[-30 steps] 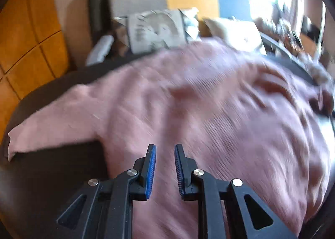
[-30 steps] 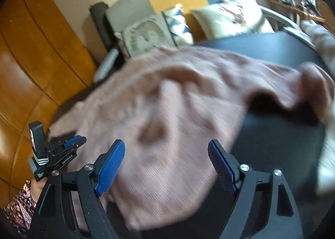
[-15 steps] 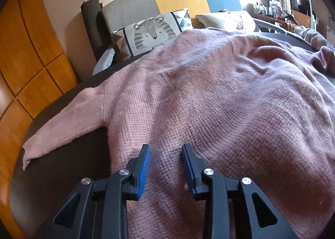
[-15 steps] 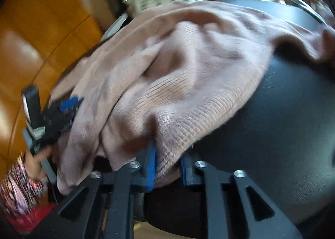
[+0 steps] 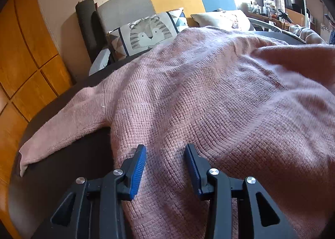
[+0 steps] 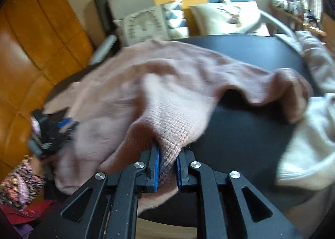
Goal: Fold clothes
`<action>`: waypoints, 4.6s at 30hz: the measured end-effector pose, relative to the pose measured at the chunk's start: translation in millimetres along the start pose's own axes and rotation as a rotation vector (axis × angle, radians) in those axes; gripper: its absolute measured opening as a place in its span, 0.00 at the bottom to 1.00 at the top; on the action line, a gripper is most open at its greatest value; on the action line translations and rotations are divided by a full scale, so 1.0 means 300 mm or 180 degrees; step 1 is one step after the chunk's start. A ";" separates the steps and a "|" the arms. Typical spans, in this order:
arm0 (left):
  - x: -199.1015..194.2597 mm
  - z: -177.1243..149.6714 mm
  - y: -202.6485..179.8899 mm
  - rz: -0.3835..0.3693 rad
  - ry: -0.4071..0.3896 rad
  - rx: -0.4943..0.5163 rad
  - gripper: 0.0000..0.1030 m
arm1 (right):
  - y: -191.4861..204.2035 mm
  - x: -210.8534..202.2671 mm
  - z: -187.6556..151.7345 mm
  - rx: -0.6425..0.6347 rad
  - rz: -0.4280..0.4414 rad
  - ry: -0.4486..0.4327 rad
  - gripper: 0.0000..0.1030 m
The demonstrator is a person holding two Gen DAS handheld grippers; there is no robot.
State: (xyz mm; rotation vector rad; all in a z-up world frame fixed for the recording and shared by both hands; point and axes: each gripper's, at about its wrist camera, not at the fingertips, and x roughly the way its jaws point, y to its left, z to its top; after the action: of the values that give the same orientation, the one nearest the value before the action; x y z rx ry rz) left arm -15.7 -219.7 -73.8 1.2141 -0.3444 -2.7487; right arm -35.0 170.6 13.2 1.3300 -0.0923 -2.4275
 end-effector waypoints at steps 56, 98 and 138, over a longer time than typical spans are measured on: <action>-0.333 -0.317 0.131 -0.0715 0.0511 -0.0704 0.42 | 0.006 0.081 -0.265 -0.0419 -0.0097 0.0788 0.61; -0.426 -0.362 0.187 -0.1330 0.0653 -0.0795 0.03 | -0.055 -0.018 -0.257 -0.0600 -0.0344 0.0768 0.25; -0.383 -0.175 -0.402 -0.1338 -0.0044 0.1486 0.16 | 0.524 0.218 -0.337 -0.3290 -0.0011 0.0334 0.52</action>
State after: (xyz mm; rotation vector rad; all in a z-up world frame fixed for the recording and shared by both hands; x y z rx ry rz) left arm 98.6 -88.7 -56.5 1.5197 -0.8630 -3.1415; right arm 62.0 13.7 -58.8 0.9174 1.0327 -1.8787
